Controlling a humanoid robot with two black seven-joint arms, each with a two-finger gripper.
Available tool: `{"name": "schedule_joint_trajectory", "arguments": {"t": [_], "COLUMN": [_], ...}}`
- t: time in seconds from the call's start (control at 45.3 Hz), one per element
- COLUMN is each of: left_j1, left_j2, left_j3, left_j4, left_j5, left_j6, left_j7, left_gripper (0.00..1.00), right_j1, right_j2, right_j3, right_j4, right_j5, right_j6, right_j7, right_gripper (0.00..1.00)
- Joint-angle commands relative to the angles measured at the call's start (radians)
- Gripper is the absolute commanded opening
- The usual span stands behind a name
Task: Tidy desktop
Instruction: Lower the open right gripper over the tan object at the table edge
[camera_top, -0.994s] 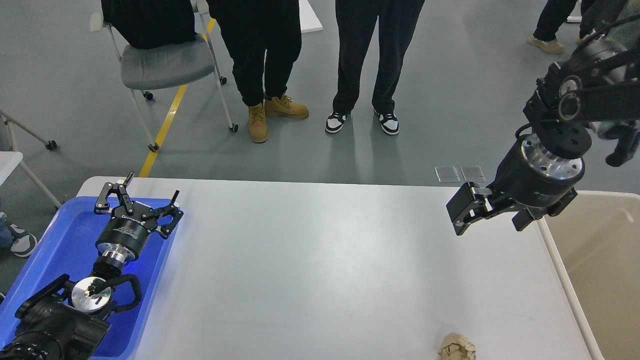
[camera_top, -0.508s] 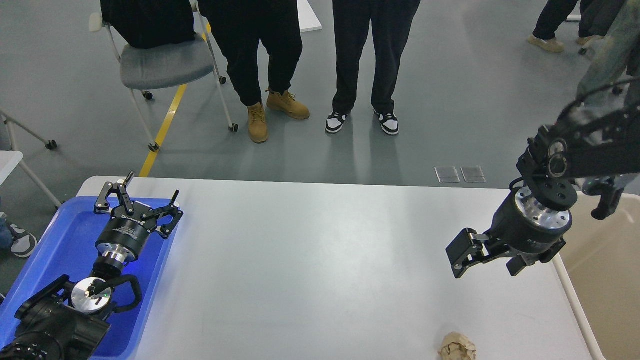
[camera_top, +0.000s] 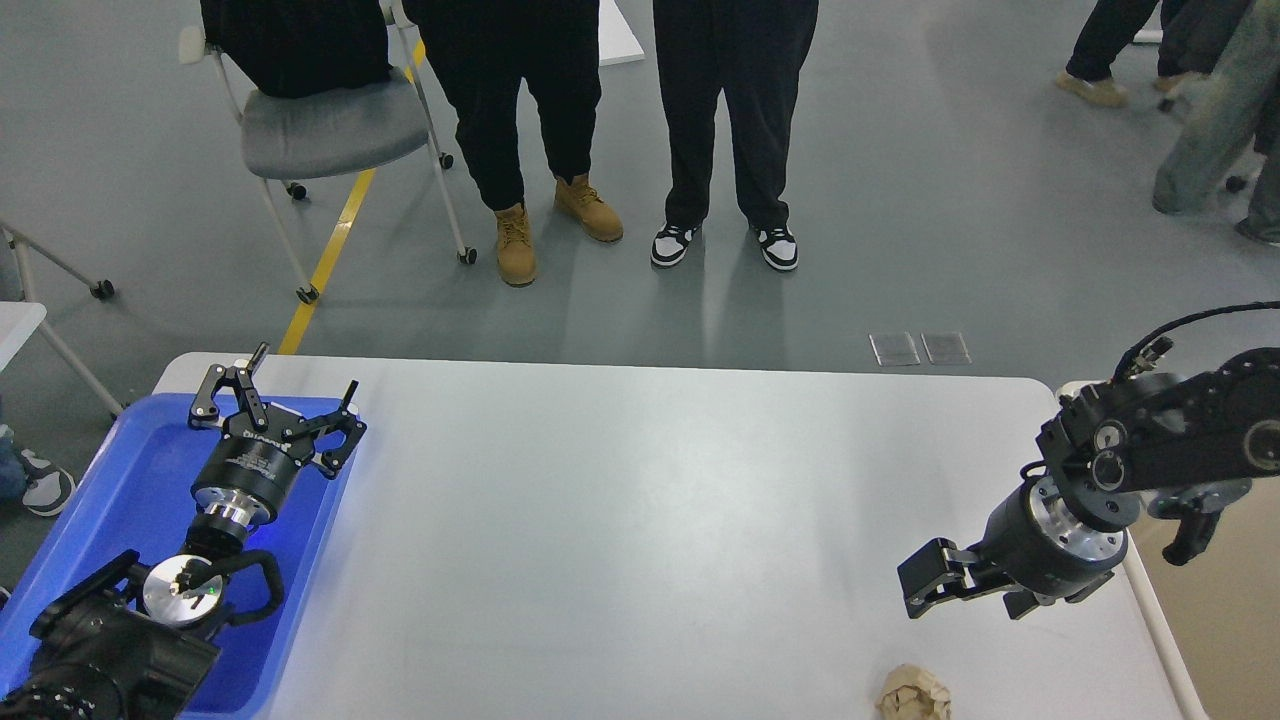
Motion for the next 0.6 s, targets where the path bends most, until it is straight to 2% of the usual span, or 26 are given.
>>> {"name": "schedule_joint_trajectory", "arguments": {"t": [0.0,0.243,0.331,0.574], "left_j1": [0.0,0.0,0.0,0.0], "left_j2": [0.0,0.0,0.0,0.0], "left_j3": [0.0,0.0,0.0,0.0], "left_j4": [0.0,0.0,0.0,0.0], "left_j5": [0.0,0.0,0.0,0.002], "left_j6": [0.0,0.0,0.0,0.0], "left_j7": [0.0,0.0,0.0,0.0], "left_gripper": [1.0,1.0,1.0,1.0], "right_j1": [-0.16,-0.299,-0.345,-0.355], "right_j2": [-0.028,-0.028,-0.027,-0.025], "right_j3": [0.041,0.101,0.102,0.131], "right_j4": [-0.001,-0.012,-0.061,-0.07], "right_j5": [-0.043,-0.066,-0.112,-0.109], "right_j6": [-0.121,-0.219,-0.255,-0.273], "right_j7": [0.002,0.002,0.002,0.004], "right_gripper": [1.0,1.0,1.0,1.0]}}
